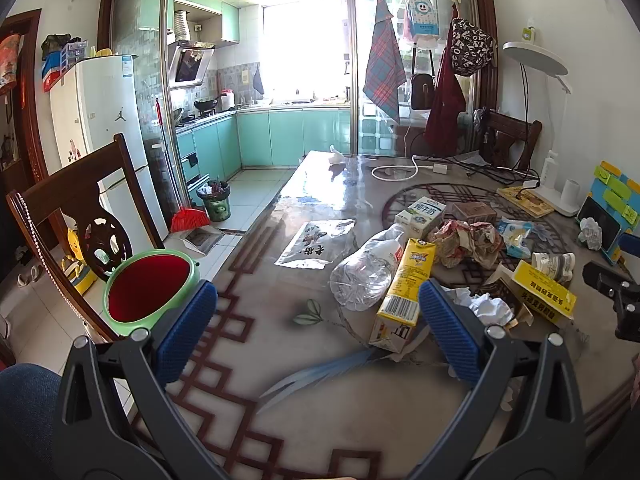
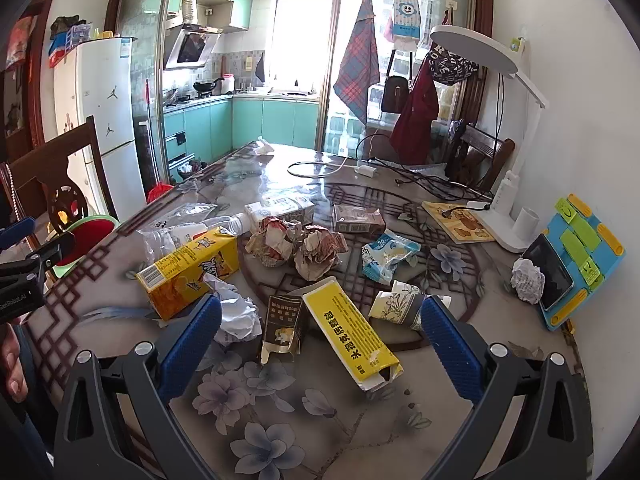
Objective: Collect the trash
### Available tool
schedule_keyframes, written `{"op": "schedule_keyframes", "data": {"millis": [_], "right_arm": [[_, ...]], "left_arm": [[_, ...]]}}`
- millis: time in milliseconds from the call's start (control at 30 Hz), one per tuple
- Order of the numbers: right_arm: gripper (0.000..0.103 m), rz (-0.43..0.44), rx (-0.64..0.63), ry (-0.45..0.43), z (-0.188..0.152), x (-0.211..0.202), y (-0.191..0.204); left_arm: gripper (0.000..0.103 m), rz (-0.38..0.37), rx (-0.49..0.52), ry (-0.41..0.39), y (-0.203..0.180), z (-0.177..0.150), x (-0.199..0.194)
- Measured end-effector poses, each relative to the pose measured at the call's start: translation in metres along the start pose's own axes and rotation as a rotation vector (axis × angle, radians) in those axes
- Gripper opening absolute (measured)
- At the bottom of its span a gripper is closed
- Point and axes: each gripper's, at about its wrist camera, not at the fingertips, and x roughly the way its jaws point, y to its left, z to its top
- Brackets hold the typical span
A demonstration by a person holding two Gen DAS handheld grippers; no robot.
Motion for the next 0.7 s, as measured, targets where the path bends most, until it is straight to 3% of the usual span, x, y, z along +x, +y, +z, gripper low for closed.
{"op": "schedule_keyframes", "data": {"millis": [700], "right_arm": [[0.097,0.007,0.0,-0.009,0.0004,-0.0017,0.002]], "left_arm": [[0.099,0.008,0.007,0.006,-0.0015,-0.0012,0.0028]]}}
